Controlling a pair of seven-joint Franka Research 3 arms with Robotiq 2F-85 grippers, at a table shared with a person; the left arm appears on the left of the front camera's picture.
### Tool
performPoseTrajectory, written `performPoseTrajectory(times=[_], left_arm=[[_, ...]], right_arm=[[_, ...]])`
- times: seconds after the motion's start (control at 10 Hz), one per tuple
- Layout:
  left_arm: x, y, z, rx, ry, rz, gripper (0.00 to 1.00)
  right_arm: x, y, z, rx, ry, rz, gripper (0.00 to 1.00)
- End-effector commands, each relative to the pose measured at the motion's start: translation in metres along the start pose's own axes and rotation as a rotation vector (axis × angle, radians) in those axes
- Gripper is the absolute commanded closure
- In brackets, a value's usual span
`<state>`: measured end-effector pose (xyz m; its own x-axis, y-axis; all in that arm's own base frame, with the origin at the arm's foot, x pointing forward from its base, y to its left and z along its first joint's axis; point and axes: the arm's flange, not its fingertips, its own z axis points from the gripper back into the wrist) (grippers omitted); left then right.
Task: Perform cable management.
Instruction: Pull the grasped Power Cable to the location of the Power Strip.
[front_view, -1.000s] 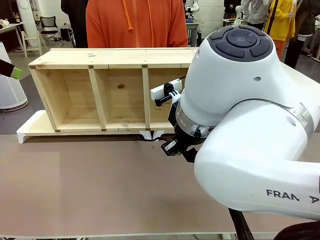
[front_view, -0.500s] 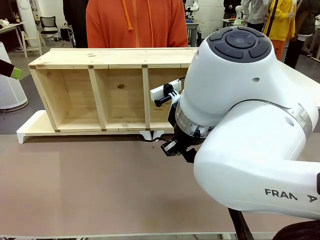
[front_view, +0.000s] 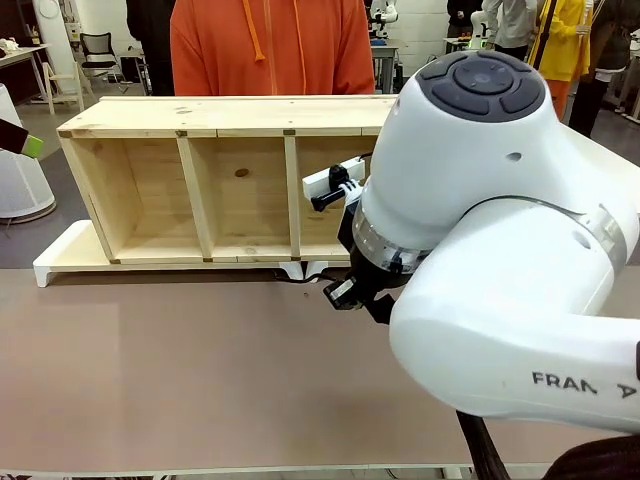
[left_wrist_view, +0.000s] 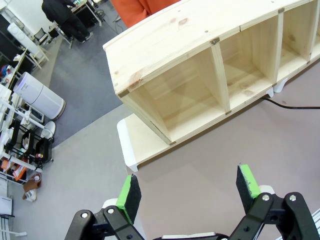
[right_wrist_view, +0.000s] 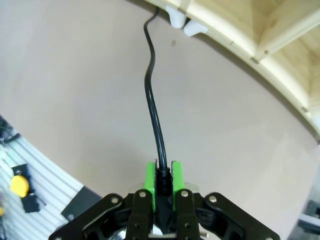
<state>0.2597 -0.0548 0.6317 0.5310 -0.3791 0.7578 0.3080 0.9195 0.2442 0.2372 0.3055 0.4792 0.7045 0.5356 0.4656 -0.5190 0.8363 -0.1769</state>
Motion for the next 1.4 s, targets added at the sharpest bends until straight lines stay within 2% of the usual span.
performPoseTrajectory(times=[0.0, 0.5, 1.3], left_arm=[[0.002, 0.000, -0.001, 0.004, -0.010, -0.001, 0.00], [0.002, 0.000, -0.001, 0.004, -0.010, -0.001, 0.00], [0.002, 0.000, -0.001, 0.004, -0.010, -0.001, 0.00]], right_arm=[[0.002, -0.033, 0.014, -0.016, -0.024, -0.088, 0.84], [-0.022, -0.137, 0.057, -0.098, -0.104, -0.361, 0.84], [-0.062, -0.238, 0.094, -0.175, -0.182, -0.633, 0.84]])
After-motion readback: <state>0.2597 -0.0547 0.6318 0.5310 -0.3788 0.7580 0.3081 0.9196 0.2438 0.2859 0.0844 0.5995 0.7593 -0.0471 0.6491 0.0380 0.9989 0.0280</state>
